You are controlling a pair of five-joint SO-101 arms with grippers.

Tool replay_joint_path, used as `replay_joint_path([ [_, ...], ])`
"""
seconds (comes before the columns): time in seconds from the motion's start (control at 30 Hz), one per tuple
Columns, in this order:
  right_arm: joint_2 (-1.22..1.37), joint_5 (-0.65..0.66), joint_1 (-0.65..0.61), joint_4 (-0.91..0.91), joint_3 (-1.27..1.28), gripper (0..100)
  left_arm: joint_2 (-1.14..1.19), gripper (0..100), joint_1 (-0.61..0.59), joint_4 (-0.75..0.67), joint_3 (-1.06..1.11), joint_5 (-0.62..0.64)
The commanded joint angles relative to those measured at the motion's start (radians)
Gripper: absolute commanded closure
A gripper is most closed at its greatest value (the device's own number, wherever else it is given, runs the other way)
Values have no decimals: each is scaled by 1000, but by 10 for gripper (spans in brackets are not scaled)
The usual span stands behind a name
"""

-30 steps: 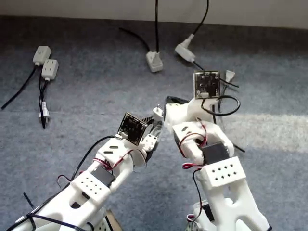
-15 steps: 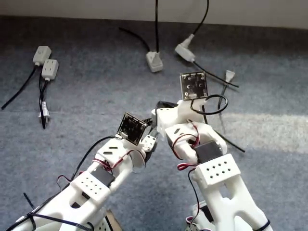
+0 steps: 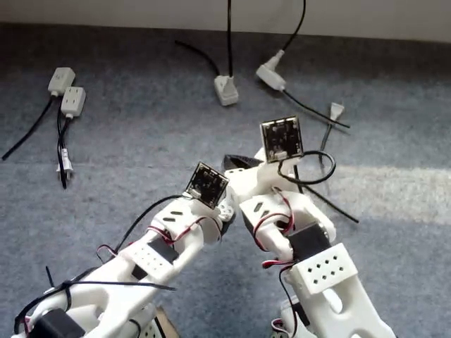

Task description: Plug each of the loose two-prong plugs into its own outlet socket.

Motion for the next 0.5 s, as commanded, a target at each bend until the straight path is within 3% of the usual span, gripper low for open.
replay_joint_path([
  [0.0, -25, 9, -4, 2, 38, 992, 42, 994, 1, -83, -35, -11],
  [0.23, -22, 9, 19, -2, 102, 992, 42, 994, -64, -100, -42, -6],
  [0.4, -21, 14, 97, -173, 185, 992, 41, 994, -38, -100, -35, -6],
  [0.47, -21, 77, 116, -254, 219, 992, 41, 994, -22, -100, -33, -6],
])
